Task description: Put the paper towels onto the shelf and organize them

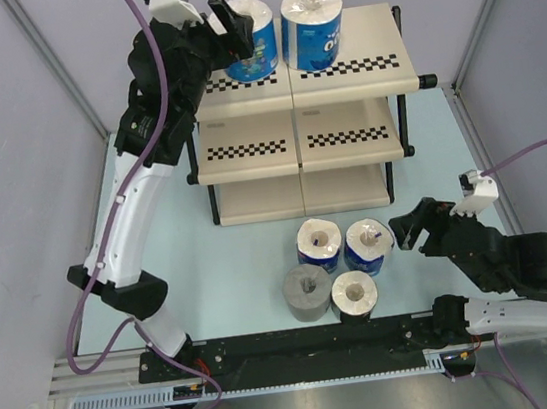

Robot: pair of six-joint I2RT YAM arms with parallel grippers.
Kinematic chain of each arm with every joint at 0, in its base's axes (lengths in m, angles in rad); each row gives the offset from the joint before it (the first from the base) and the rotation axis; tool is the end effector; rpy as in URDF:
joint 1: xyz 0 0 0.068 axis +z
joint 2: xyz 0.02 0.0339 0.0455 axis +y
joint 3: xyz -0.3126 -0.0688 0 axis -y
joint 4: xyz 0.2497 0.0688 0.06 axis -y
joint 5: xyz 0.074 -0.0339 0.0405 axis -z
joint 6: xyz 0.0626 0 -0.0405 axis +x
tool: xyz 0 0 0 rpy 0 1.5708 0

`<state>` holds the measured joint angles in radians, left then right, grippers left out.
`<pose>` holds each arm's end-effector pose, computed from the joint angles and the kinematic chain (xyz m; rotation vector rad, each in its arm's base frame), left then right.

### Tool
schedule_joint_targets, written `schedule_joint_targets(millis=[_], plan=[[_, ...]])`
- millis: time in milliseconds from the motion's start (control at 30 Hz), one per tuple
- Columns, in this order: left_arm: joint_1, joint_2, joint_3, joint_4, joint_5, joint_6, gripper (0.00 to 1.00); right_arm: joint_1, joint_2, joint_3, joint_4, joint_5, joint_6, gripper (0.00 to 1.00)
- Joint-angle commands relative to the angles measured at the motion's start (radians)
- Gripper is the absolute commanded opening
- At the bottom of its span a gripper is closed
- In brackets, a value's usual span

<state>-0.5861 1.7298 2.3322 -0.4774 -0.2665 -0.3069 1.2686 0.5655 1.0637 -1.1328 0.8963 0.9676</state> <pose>0.3212 -0.1935 0.6298 -0.0165 1.4725 -0.5366 0.0579 0.0216 0.3860 0.1739 1.9721 0.4701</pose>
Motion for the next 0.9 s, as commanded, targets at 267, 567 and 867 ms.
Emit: schedule_joint_targets(millis=[267, 567, 867], plan=[[0.005, -0.234, -0.141, 0.121, 0.081, 0.015, 0.91, 0.003, 0.013, 0.002, 0.061, 0.001, -0.067, 0.85], [0.003, -0.674, -0.910, 0.211, 0.137, -0.064, 0.99, 0.005, 0.217, -0.037, 0.119, 0.000, -0.079, 0.88], [-0.076, -0.868, -1.468, 0.283, 0.179, -0.245, 1.00, -0.116, 0.315, -0.128, 0.297, -0.187, -0.116, 0.89]])
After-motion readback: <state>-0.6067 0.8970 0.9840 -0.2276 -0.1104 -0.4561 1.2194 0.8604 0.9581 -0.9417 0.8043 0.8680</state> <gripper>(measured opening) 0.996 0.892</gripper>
